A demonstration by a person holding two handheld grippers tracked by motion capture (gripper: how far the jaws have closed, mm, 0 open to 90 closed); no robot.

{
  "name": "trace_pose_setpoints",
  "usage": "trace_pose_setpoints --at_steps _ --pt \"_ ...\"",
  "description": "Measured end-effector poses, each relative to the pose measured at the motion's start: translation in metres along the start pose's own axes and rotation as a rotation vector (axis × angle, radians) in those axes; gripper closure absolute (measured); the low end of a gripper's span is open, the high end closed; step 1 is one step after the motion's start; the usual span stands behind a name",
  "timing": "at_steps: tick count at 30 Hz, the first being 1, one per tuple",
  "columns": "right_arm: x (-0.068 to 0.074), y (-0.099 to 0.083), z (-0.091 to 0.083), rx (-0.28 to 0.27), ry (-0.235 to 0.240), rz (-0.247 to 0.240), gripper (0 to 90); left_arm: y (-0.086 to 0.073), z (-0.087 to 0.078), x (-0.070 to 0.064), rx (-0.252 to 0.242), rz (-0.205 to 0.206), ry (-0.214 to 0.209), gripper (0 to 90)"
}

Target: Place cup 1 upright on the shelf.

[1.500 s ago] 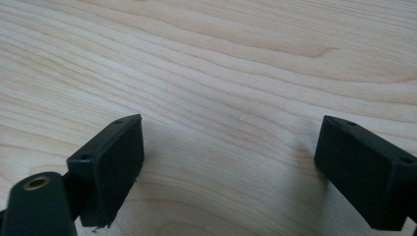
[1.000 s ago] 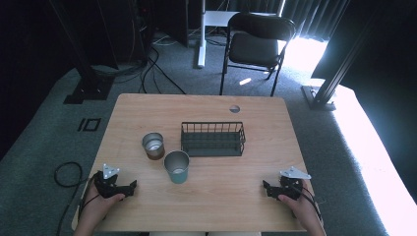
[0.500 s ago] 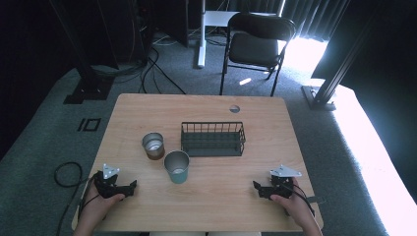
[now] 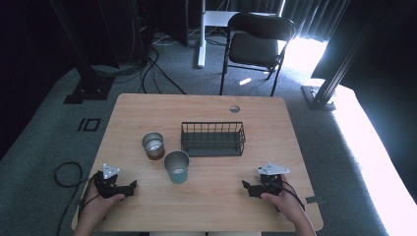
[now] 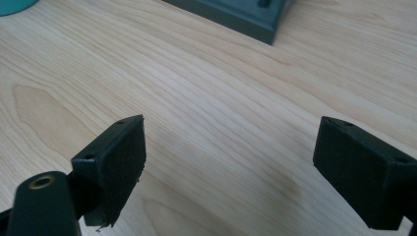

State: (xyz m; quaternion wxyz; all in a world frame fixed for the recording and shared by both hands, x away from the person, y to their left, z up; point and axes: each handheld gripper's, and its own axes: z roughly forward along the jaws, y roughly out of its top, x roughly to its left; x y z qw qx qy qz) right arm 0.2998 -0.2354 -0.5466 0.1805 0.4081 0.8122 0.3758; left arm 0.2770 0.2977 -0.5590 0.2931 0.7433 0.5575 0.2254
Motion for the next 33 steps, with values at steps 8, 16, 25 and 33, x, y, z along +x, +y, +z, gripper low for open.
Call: trace_pose_setpoints --at_steps 8,16,25,33 --pt "0.012 0.010 0.010 -0.003 0.037 -0.025 12.3 0.000 0.000 0.000 0.000 0.000 0.000 0.6" --pt "0.027 0.022 0.021 -0.016 0.079 -0.070 12.4 0.000 0.000 0.000 0.000 0.000 0.000 0.5" --pt "0.043 0.033 0.035 -0.021 0.132 -0.106 12.4 0.000 0.000 0.000 0.000 0.000 0.000 0.5" --pt "0.061 0.043 0.049 -0.025 0.174 -0.135 12.5 0.000 0.000 0.000 0.000 0.000 0.000 0.5"
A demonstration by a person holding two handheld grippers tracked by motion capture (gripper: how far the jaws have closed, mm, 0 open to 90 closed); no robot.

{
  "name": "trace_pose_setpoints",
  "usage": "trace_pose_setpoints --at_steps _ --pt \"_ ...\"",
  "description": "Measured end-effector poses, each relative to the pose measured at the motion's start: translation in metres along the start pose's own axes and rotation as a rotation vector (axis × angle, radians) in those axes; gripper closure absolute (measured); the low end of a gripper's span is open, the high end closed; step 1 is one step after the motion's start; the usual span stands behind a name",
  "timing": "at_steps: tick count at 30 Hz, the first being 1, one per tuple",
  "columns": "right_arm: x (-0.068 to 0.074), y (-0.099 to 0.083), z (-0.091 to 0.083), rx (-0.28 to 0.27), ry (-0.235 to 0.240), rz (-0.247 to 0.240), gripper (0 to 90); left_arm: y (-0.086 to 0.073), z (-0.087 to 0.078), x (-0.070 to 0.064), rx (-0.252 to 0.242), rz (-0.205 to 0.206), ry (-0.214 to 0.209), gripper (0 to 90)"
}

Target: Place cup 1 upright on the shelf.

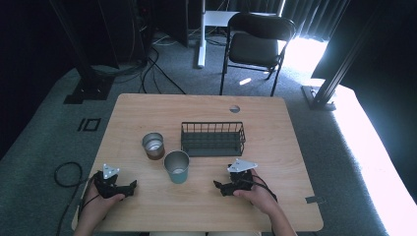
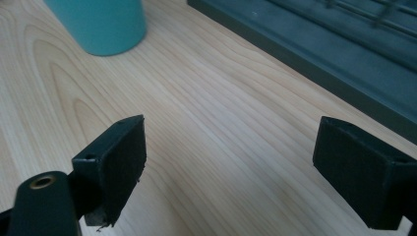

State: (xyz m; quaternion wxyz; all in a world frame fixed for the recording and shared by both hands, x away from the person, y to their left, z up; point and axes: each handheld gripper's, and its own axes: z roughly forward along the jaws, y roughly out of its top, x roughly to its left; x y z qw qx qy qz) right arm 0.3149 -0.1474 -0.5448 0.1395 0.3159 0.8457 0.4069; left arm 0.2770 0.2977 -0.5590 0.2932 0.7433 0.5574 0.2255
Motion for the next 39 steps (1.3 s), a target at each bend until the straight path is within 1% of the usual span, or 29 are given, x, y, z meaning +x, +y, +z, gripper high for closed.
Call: trace_pose_setpoints --at_steps 4,5,9,10,12,14,15,18,21,24,29,31,36,37,38,39 --pt "0.005 0.005 0.006 -0.001 0.014 -0.016 12.5 0.000 0.000 0.000 0.000 0.000 0.000 0.6" --pt "0.009 0.008 0.010 -0.001 0.026 -0.023 12.5 0.000 0.000 0.000 0.000 0.000 0.000 0.6" --pt "0.016 0.013 0.018 -0.001 0.043 -0.045 12.5 0.000 0.000 0.000 0.000 0.000 0.000 0.6" --pt "0.016 0.013 0.018 -0.001 0.043 -0.045 12.5 0.000 0.000 0.000 0.000 0.000 0.000 0.6" --pt "0.022 0.017 0.022 -0.009 0.059 -0.052 12.5 0.000 0.000 0.000 -0.001 -0.001 0.000 0.5" --pt "0.024 0.019 0.024 -0.013 0.066 -0.057 12.5 0.000 0.000 0.000 -0.002 -0.002 0.000 0.5" --pt "0.028 0.023 0.026 -0.028 0.079 -0.065 12.5 0.000 0.000 0.000 -0.001 -0.002 0.000 0.5" --pt "0.034 0.029 0.029 -0.048 0.095 -0.073 12.5 0.000 0.000 0.000 -0.002 -0.002 0.000 0.5" --pt "0.038 0.034 0.032 -0.054 0.111 -0.097 12.5 0.000 0.000 0.000 -0.001 -0.002 0.000 0.5" --pt "0.042 0.039 0.034 -0.063 0.124 -0.109 12.5 0.000 0.000 0.000 0.000 -0.002 0.000 0.5" --pt "0.047 0.046 0.038 -0.078 0.139 -0.118 12.5 0.000 0.000 0.000 0.000 -0.002 0.000 0.5" --pt "0.052 0.051 0.040 -0.094 0.153 -0.140 12.5 0.000 0.000 0.000 0.000 -0.002 0.000 0.5" --pt "0.056 0.057 0.042 -0.116 0.169 -0.134 12.5 0.000 0.000 0.000 0.000 -0.002 0.000 0.5" --pt "0.058 0.059 0.043 -0.128 0.171 -0.145 12.5 0.000 0.000 0.000 0.000 -0.002 0.000 0.5" --pt "0.058 0.059 0.043 -0.128 0.171 -0.145 12.5 0.000 0.000 0.000 0.000 -0.002 0.000 0.5" --pt "0.060 0.061 0.044 -0.133 0.181 -0.147 12.5 0.000 0.000 0.000 0.000 -0.002 0.000 0.5"
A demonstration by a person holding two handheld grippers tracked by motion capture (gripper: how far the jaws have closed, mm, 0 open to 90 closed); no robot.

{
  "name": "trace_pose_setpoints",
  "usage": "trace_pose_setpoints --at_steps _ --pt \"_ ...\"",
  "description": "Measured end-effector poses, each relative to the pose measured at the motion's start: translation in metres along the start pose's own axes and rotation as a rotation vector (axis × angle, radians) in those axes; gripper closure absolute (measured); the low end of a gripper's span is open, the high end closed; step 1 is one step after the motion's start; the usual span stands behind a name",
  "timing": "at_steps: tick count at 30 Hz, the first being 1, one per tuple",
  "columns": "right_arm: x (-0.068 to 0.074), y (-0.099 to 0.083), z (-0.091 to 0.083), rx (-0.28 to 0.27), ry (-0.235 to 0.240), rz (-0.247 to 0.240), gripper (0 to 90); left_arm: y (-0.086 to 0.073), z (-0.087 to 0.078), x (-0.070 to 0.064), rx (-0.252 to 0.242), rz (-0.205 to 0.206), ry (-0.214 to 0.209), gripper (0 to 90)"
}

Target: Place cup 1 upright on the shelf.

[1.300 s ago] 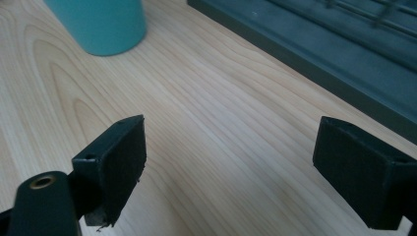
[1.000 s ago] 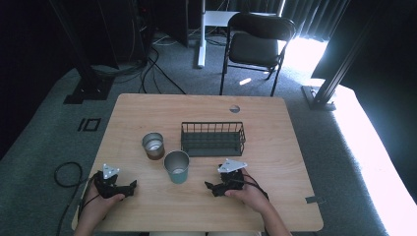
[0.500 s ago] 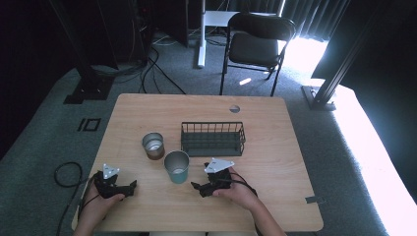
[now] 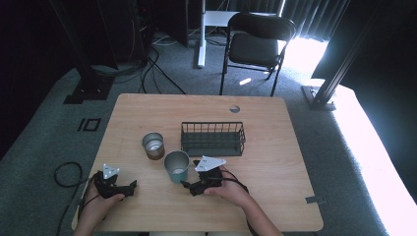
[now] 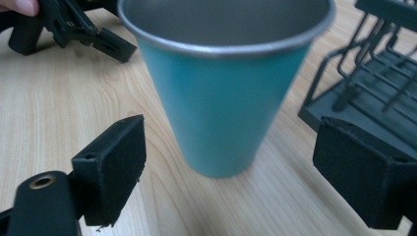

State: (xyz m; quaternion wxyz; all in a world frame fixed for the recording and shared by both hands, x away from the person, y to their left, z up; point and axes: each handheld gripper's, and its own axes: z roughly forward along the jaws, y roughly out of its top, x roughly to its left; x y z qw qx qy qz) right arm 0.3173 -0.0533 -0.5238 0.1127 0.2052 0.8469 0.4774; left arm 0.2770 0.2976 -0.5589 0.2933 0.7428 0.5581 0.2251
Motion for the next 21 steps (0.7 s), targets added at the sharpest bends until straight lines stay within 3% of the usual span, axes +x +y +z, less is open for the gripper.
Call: trace_pose_setpoints --at_steps 20,21 --pt "0.002 0.017 0.020 -0.034 0.022 -0.033 12.2 0.000 0.000 0.000 0.000 0.000 0.000 0.5" --pt "0.002 0.018 0.022 -0.040 0.027 -0.019 12.0 0.000 0.000 0.000 0.000 0.000 0.000 0.5"
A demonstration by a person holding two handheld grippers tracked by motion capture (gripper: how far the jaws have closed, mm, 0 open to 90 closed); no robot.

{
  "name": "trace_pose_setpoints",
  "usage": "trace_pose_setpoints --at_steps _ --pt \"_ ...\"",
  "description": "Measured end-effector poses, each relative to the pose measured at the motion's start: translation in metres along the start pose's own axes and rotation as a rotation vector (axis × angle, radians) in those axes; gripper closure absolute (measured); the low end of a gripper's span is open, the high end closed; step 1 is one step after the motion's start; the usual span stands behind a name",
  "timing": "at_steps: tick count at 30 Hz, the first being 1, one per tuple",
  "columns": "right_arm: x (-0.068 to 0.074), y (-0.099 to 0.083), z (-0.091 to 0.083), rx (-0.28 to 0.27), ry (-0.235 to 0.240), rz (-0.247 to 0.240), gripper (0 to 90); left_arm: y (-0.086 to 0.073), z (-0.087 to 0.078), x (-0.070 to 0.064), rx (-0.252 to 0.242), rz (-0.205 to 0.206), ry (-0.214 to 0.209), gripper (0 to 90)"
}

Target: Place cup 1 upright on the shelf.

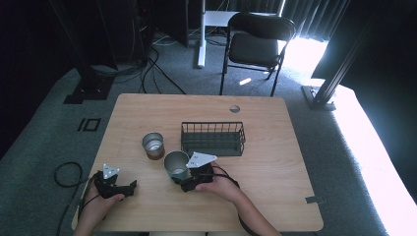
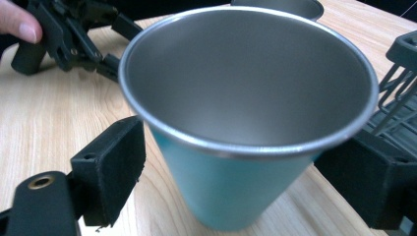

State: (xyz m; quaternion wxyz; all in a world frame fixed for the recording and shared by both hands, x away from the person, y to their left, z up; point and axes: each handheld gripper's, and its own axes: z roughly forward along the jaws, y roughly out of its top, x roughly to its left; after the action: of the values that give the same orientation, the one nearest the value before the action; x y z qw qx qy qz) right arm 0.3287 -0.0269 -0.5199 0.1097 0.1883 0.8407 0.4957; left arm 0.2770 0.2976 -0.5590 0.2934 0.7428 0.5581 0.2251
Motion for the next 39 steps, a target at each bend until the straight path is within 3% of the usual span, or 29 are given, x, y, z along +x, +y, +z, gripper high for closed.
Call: trace_pose_setpoints --at_steps 16,19,23,39 --pt "0.000 0.011 0.014 -0.070 0.012 0.045 10.9 0.000 0.000 0.000 0.000 0.000 0.000 0.5" --pt "0.001 0.012 0.017 -0.080 -0.004 0.038 10.9 0.000 0.000 0.000 0.000 0.000 0.000 0.5" --pt "0.000 0.015 0.020 -0.087 -0.026 0.063 11.9 0.000 0.000 0.000 0.000 0.000 0.000 0.5" --pt "0.000 0.038 0.004 -0.099 -0.013 0.055 12.3 0.000 0.000 0.000 0.000 -0.001 0.000 0.5"
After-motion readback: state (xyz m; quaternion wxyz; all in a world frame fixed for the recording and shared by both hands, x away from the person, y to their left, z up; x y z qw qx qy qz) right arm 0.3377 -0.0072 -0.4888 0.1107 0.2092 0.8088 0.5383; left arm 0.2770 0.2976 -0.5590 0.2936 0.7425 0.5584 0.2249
